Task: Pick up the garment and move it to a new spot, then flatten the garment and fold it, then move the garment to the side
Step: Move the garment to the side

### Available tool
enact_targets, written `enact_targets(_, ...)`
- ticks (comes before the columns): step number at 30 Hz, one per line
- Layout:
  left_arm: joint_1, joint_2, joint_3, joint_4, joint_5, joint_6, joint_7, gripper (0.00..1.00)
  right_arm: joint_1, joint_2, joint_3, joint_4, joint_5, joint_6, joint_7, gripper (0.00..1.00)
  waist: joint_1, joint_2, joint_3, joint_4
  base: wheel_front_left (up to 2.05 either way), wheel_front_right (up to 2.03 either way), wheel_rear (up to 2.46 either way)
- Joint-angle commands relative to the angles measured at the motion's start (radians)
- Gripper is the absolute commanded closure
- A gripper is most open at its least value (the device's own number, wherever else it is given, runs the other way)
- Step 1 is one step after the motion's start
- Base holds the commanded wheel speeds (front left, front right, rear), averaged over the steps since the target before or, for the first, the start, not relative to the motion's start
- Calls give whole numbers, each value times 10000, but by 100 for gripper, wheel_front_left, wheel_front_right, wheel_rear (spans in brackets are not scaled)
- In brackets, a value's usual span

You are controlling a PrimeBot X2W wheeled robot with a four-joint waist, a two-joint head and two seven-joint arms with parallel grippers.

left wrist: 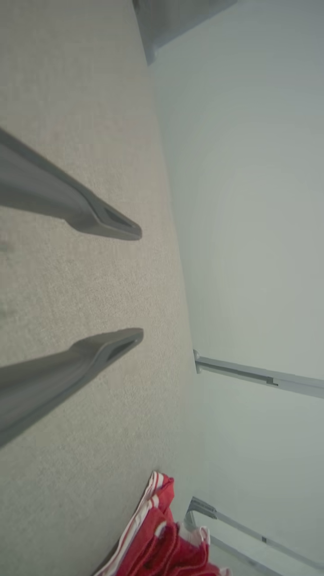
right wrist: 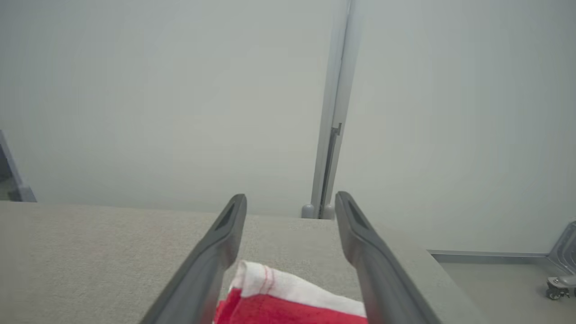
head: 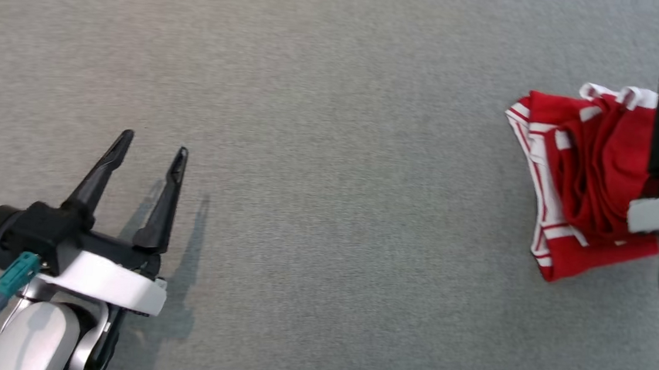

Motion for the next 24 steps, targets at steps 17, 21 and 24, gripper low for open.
enact_targets(17, 1206, 11, 1108, 587, -892, 481, -640, 0, 3785, 1863, 465, -3034, -1379, -2, 1172, 0, 0, 0, -2157, 1972, 0, 0, 0)
enact_targets(21, 1496, -89, 993, 719, -967, 448, -697, 0, 4691, 1997, 325, -3324, -1391, -2, 1061, 0, 0, 0, -2532, 1963, 0, 0, 0)
enact_targets(24, 1609, -129, 948, 922, -1000, 433, -727, 0, 5205, 2047, 90, -3481, -1433, -2, 1032, 0, 0, 0, -2791, 1939, 0, 0, 0)
